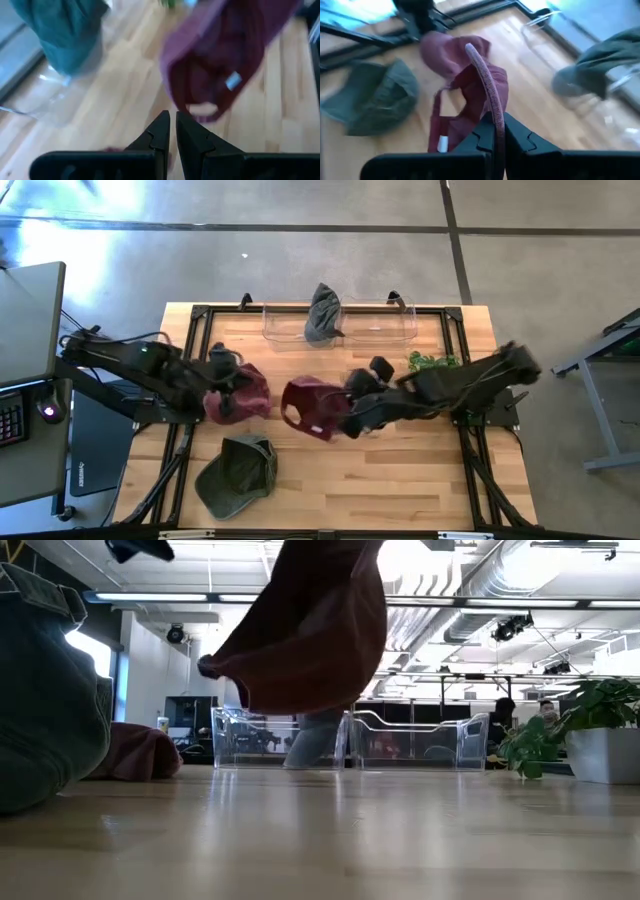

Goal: Pick & Place hat
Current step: Put the right red cap into the right transparent bin

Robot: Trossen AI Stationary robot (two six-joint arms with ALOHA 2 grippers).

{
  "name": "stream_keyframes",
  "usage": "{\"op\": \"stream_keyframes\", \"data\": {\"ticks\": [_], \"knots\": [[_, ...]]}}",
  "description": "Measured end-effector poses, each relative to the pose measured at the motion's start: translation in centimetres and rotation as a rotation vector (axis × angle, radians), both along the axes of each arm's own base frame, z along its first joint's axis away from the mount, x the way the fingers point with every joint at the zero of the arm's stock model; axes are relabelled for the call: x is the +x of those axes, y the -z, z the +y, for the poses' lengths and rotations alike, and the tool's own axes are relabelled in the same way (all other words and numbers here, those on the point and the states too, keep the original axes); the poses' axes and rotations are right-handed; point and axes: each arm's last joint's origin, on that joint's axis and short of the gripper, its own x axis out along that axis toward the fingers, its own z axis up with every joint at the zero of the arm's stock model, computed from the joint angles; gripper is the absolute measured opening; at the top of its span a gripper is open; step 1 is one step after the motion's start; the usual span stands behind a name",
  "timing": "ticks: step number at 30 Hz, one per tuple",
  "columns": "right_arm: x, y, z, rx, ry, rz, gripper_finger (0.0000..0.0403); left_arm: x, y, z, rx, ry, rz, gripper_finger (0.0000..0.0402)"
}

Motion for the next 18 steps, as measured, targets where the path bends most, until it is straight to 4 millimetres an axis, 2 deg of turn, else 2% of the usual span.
{"op": "stream_keyframes", "data": {"ticks": [3, 6, 10, 13, 15, 18], "knots": [[-2.2, 1.9, -1.6, 0.061, 0.016, -0.128, 0.0007, -1.2, -0.7, 0.5, -0.003, -0.03, -0.057, 0.0027], [-4.1, 3.1, -3.6, 0.091, 0.075, -0.367, 0.0008, -1.9, -1.0, 0.7, -0.045, -0.054, -0.097, 0.0027], [-6.4, 3.2, -5.7, 0.108, 0.037, -0.753, 0.0007, -2.9, -1.2, 1.0, -0.082, -0.093, -0.123, 0.0027], [-8.1, 3.0, -6.6, 0.084, -0.027, -0.984, 0.0007, -3.8, -1.2, 1.5, -0.107, -0.206, -0.148, 0.0027], [-9.1, 2.9, -7.0, 0.06, -0.043, -1.083, 0.0008, -4.1, -1.2, 1.8, -0.131, -0.288, -0.184, 0.0027], [-10.1, 2.9, -7.4, 0.034, -0.043, -1.131, 0.0008, -4.2, -1.9, 2.0, -0.147, -0.369, -0.29, 0.0027]]}}
